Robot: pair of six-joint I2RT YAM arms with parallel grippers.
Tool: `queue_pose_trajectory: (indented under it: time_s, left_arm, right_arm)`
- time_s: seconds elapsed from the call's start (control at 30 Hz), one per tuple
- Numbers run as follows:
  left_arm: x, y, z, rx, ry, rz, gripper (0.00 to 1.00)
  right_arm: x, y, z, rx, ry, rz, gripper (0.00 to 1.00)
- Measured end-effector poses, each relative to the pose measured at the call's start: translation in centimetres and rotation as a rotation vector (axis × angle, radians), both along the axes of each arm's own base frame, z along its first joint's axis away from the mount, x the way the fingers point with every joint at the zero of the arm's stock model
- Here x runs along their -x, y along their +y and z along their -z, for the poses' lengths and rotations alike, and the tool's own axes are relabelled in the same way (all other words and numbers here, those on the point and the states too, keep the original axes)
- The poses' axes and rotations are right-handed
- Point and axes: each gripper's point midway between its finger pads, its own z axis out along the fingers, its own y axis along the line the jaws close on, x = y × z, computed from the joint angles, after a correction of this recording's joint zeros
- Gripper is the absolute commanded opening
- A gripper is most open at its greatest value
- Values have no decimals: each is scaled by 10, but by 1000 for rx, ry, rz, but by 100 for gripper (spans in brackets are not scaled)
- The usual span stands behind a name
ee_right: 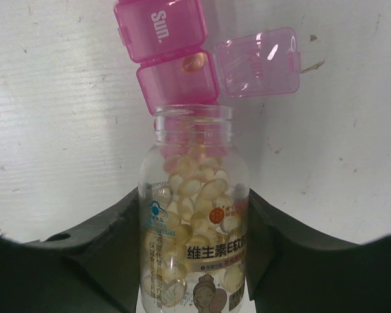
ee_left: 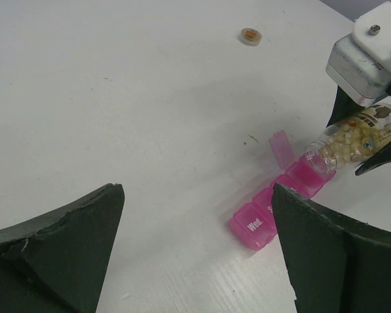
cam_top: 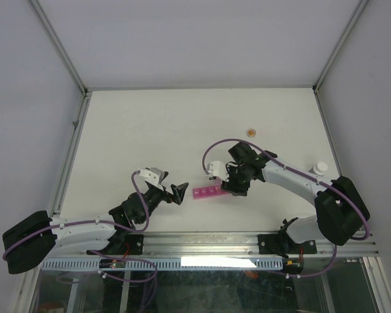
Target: Sort the pills into containers
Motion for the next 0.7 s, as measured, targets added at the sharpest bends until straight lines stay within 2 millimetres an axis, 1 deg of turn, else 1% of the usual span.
queue_pose_trajectory:
  time_s: [0.7]
  left_arm:
    - [-1,1,1,-4,3,-5,99]
  right_arm:
    - [1,1,-1,11,-7,-10,0]
